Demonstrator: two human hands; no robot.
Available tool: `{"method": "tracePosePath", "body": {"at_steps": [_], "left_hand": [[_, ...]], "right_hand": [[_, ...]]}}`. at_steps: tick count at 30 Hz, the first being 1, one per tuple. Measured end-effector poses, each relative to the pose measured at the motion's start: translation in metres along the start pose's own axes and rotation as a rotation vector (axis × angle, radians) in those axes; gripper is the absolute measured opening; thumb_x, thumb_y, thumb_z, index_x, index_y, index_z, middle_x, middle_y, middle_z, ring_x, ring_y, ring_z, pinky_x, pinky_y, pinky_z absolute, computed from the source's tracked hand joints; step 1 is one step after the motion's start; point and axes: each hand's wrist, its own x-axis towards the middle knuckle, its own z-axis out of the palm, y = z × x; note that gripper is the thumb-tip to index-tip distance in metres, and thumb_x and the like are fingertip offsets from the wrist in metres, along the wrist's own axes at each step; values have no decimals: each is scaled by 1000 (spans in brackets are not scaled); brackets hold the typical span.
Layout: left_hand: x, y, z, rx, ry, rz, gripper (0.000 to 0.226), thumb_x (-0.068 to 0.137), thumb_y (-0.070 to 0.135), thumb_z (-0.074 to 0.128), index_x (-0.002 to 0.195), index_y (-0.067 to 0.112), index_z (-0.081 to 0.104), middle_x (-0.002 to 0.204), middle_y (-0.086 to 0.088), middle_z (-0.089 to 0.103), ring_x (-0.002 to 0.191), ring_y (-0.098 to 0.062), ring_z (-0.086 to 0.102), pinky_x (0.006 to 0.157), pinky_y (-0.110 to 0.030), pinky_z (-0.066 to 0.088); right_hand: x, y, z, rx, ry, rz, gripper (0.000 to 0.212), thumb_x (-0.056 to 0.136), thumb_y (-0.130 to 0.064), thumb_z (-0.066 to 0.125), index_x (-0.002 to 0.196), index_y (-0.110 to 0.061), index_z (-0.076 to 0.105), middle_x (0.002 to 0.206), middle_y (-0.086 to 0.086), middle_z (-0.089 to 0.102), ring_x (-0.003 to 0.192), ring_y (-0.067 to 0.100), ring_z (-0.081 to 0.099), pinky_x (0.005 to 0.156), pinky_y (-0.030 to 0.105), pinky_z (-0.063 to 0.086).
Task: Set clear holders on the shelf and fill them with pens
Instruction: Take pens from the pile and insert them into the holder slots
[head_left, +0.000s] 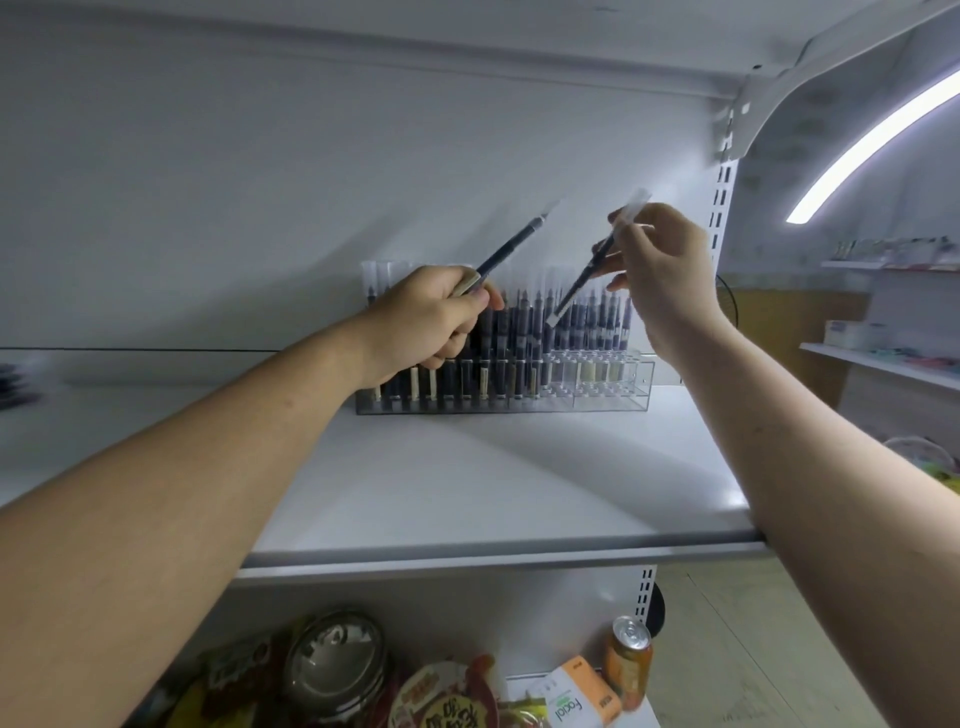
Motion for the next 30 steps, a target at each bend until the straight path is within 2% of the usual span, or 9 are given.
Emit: {"method": "tracePosePath", "body": {"at_steps": [2,4,7,10,14,20,24,27,30], "left_hand": [[1,-1,-1,1,12,11,18,112,14,40,105,12,57,62,9,36,53,-13,28,45,-25,25],[2,-1,-2,-6,12,16,17,112,15,41,104,11,56,62,9,36,53,-14,28,47,-28,23],[2,-2,-1,-12,3,17,18,113,20,42,102,12,54,65,7,35,54,-14,27,50,-32,20],[2,-2,-1,-33,-22,4,20,113,25,40,102,13,51,68,5,32,55,-15,25,55,-39,16],[1,0,-1,-140,-55,-53,21,113,28,38,102,13,49,70,5,33,57,-15,25,49,-31,17],[1,1,-1,-134,-35,-50,15,107,13,38,108,12,53,72,3,35,56,-15,27,45,-26,20],[1,3,1,-81,-13,-42,21,100,0,40,109,12,54,66,0,30,56,-17,26,46,-28,19],[0,3,2,-64,-36,-29,14,105,2,40,107,12,49,61,6,35,55,-16,27,46,-30,20],[-2,3,2,-74,-67,-19,10,108,6,39,106,14,45,66,5,35,55,-15,28,48,-31,21]], "right_hand": [[-1,4,0,-198,-39,-79,11,106,-13,53,108,-11,64,87,5,75,74,19,78,62,35,58],[-3,7,2,-287,-90,-100,11,106,-12,53,108,-12,64,83,4,75,75,24,78,60,34,58],[-5,8,5,-340,-126,-82,14,105,-12,52,102,-20,64,79,2,75,74,32,76,64,53,59],[-7,8,6,-363,-157,-81,12,106,-14,52,104,-19,63,81,2,75,71,20,77,69,59,61],[-10,7,10,-415,-236,-88,13,106,-13,52,106,-15,64,80,4,75,71,22,77,67,58,61],[-14,10,15,-496,-340,-31,12,103,-22,57,93,-22,64,71,-2,77,76,48,73,67,61,61],[-15,14,13,-546,-381,-36,8,101,-24,63,94,-20,65,72,-3,78,73,40,75,56,46,58],[-14,16,11,-568,-403,-37,6,100,-25,67,98,-19,65,71,-2,78,71,33,77,64,44,61],[-11,17,7,-572,-367,-60,14,99,-29,70,103,-16,68,74,0,78,70,21,77,72,47,65]]}}
